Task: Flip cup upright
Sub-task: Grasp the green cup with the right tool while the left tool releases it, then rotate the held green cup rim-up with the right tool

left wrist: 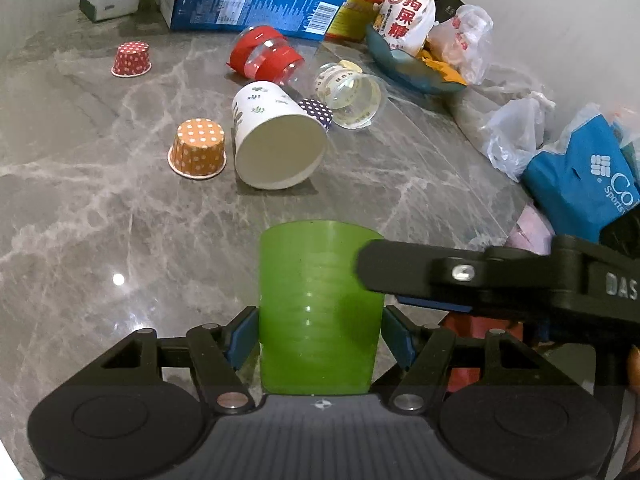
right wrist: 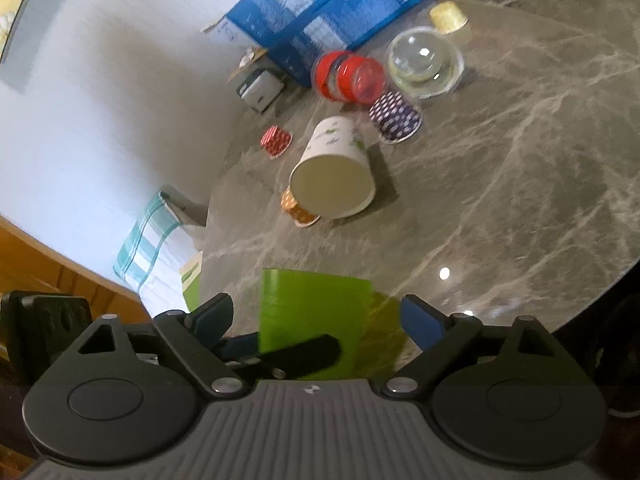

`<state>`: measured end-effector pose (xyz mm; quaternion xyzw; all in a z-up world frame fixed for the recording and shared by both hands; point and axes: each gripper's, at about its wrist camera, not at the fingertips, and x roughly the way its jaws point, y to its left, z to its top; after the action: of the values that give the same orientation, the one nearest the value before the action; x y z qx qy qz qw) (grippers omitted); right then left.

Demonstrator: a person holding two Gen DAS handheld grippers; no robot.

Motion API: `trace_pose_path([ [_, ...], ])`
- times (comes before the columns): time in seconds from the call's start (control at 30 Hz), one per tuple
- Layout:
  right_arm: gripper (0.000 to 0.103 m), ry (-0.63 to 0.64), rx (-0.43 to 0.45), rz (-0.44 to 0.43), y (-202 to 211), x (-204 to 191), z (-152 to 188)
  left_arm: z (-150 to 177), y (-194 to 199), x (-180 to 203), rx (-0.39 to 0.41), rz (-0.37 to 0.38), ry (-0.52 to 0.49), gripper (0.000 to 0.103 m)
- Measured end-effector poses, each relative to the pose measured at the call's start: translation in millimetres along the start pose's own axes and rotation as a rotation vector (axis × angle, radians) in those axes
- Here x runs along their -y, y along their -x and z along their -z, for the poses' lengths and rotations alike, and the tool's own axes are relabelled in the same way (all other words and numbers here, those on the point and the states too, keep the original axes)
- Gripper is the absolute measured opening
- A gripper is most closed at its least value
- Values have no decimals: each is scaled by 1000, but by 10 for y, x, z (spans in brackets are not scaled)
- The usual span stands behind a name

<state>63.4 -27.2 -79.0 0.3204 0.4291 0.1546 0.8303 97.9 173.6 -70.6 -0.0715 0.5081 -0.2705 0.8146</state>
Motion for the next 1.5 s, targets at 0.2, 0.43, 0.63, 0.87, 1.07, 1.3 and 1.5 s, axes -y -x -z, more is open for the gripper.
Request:
trace_pose_path([
  [0.2, 81, 22, -91, 52, -226, -84, -45, 23, 6, 5, 1, 3, -7, 70],
  [0.43, 80, 31, -131, 93, -341, -153, -80, 21, 17, -7, 5, -3, -6, 70],
  [0.63, 78, 22, -175, 124, -443, -171, -136, 36, 26, -12, 8, -9, -9, 70],
  [0.87, 77, 31, -199, 141, -480, -213, -146, 44, 43, -48, 14, -6, -5, 70],
  [1.07, 76, 45, -172, 117, -469, -214, -116, 79, 90, -145, 48, 41, 4, 70],
  [1.3, 76, 59, -139, 75, -425, -204, -88, 222, 415, -253, 195, 56, -19, 94],
  [1.5, 76, 106, -89, 70, -322, -265, -48, 372, 853, -430, 328, 47, 8, 96],
])
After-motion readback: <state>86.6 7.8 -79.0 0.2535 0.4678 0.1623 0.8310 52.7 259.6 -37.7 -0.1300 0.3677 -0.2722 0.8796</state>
